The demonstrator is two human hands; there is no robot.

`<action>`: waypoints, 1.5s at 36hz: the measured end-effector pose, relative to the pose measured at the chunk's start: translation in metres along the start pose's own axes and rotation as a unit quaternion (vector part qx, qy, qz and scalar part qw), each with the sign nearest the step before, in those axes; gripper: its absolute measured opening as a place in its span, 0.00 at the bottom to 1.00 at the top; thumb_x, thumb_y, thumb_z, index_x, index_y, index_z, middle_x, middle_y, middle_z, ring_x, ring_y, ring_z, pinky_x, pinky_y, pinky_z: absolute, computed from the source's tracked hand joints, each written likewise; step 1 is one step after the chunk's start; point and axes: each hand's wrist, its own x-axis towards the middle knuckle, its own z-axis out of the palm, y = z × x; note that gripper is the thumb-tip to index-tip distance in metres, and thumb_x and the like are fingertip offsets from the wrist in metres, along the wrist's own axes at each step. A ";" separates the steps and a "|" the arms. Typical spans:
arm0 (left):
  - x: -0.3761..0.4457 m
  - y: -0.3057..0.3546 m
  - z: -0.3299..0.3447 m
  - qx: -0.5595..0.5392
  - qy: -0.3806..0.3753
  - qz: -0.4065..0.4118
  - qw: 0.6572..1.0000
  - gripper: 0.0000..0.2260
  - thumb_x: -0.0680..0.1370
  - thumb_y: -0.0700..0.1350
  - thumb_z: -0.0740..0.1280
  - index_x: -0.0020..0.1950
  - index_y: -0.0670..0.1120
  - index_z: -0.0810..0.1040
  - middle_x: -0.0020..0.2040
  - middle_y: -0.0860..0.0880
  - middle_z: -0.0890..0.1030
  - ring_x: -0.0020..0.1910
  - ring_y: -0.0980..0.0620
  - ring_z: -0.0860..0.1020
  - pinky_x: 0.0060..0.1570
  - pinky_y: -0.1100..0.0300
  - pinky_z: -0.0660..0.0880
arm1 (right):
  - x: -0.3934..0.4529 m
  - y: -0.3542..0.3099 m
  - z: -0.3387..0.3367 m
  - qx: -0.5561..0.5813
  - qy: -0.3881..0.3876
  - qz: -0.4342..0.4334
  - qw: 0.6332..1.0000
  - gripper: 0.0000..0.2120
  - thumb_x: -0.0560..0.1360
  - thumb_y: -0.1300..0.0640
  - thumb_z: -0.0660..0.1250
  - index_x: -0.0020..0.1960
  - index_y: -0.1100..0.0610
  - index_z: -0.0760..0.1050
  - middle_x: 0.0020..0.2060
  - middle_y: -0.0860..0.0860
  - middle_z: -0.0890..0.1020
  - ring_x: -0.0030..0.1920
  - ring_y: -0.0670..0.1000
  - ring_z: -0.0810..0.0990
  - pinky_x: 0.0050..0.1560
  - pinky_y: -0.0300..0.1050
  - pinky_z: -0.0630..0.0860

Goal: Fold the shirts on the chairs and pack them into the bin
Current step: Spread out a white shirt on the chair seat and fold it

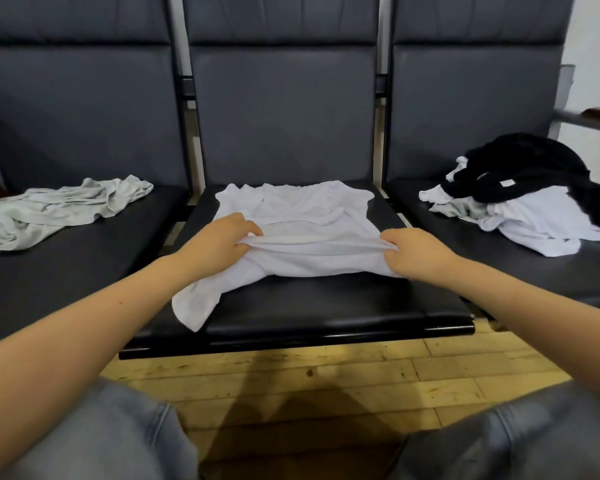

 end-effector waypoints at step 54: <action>-0.016 -0.023 -0.031 -0.140 -0.032 -0.204 0.968 0.09 0.81 0.43 0.60 0.51 0.43 0.79 0.49 0.51 0.79 0.51 0.51 0.75 0.43 0.63 0.68 | 0.024 0.037 -0.014 0.431 0.059 0.162 0.886 0.13 0.82 0.60 0.57 0.62 0.60 0.75 0.60 0.58 0.79 0.60 0.58 0.77 0.63 0.53 0.72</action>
